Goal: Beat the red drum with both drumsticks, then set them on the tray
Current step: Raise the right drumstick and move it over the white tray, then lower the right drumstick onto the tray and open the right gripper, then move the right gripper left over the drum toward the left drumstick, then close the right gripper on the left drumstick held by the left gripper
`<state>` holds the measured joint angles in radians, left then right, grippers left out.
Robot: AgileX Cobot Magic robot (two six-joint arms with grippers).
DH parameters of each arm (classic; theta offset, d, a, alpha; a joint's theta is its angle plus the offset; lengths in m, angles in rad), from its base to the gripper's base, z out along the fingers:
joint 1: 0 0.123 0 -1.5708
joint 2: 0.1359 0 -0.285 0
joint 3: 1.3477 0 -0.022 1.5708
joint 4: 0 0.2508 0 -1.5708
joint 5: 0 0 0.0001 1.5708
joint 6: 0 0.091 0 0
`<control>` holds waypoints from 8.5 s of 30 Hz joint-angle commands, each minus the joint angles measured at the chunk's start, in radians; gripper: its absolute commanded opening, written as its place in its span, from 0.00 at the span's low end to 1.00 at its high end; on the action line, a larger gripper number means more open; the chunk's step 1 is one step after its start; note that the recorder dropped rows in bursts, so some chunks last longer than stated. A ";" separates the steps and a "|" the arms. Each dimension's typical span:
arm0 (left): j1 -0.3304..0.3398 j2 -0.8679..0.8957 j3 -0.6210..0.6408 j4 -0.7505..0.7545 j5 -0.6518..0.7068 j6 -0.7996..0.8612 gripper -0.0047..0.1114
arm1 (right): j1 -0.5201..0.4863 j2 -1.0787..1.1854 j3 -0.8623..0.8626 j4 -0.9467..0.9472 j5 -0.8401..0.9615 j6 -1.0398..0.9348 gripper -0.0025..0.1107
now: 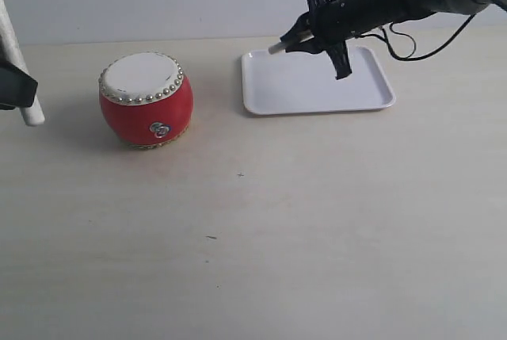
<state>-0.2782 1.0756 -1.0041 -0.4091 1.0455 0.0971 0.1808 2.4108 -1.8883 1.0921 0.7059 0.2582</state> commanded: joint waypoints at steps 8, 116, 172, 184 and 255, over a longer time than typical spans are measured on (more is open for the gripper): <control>0.000 -0.005 0.001 -0.014 0.023 -0.001 0.04 | 0.055 0.069 -0.002 0.234 -0.284 0.196 0.02; 0.467 0.059 0.365 -0.574 0.176 0.772 0.04 | 0.283 -0.262 0.123 0.095 0.515 -0.892 0.40; 0.264 -0.052 0.419 -0.778 0.176 0.756 0.04 | 0.574 -0.530 0.437 0.250 0.473 -1.283 0.40; 0.264 -0.110 0.419 -0.770 0.176 0.720 0.04 | 0.570 -0.530 0.437 0.243 0.434 -1.285 0.40; 0.264 -0.120 0.419 -0.772 0.176 0.653 0.72 | 0.541 -0.494 0.437 0.321 0.515 -1.278 0.02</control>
<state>-0.0100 0.9619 -0.5790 -1.1581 1.2225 0.7535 0.7247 1.9156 -1.4557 1.3937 1.2229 -1.0241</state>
